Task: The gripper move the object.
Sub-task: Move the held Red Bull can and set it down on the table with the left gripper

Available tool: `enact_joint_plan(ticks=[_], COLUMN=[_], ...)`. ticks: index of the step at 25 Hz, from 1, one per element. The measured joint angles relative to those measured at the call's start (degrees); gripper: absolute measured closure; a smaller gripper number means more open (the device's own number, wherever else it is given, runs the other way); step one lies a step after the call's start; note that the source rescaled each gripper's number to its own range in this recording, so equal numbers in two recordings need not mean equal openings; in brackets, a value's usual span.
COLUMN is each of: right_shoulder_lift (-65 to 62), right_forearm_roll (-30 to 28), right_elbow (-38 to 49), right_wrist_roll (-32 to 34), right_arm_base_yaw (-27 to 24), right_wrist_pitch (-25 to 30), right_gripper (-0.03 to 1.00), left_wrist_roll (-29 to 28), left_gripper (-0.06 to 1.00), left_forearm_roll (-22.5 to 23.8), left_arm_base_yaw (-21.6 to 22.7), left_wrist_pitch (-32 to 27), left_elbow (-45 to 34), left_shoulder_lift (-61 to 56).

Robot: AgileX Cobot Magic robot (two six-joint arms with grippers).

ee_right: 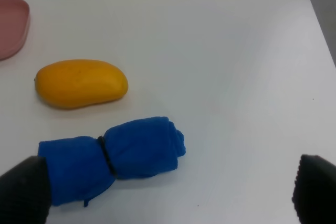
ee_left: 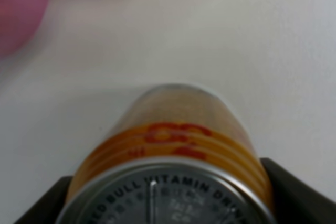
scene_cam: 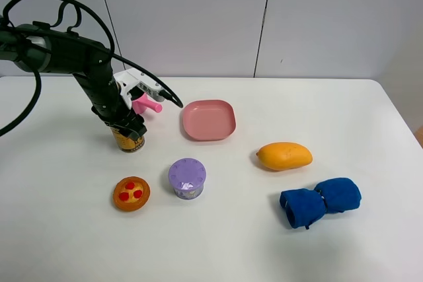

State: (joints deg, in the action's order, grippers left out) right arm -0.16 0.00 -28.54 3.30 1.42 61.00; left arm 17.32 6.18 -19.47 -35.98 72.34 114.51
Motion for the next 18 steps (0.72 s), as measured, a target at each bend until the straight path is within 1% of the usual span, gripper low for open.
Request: enact_joint_plan(ticks=[2, 3, 6, 8, 10, 12, 15, 18], right_shoulder_lift=[0.0, 0.0, 0.0, 0.0, 0.0, 0.0, 0.0, 0.0], right_forearm_roll=[0.0, 0.0, 0.0, 0.0, 0.0, 0.0, 0.0, 0.0], right_elbow=[0.0, 0.0, 0.0, 0.0, 0.0, 0.0, 0.0, 0.0], right_wrist_roll=[0.0, 0.0, 0.0, 0.0, 0.0, 0.0, 0.0, 0.0], right_arm_base_yaw=[0.0, 0.0, 0.0, 0.0, 0.0, 0.0, 0.0, 0.0], right_wrist_pitch=[0.0, 0.0, 0.0, 0.0, 0.0, 0.0, 0.0, 0.0], right_gripper=[-0.03, -0.03, -0.03, -0.03, -0.03, -0.03, -0.03, -0.03], left_wrist_roll=[1.0, 1.5, 1.9, 1.7, 1.0, 0.8, 1.2, 3.6], left_gripper=[0.93, 0.93, 0.93, 0.93, 0.93, 0.93, 0.93, 0.93], left_forearm_roll=[0.1, 0.2, 0.3, 0.3, 0.5, 0.6, 0.6, 0.3], left_arm_base_yaw=[0.0, 0.0, 0.0, -0.8, -2.6, -5.9, -12.3, -18.8], left_wrist_pitch=[-1.6, -3.6, -12.0, -17.6, -21.8, -25.3, -29.7, -32.9], left_elbow=[0.6, 1.2, 5.1, 9.9, 15.4, 22.3, 32.1, 40.4], left_shoulder_lift=[-0.1, -0.3, -3.1, -6.0, -9.1, -10.7, -10.4, -7.0])
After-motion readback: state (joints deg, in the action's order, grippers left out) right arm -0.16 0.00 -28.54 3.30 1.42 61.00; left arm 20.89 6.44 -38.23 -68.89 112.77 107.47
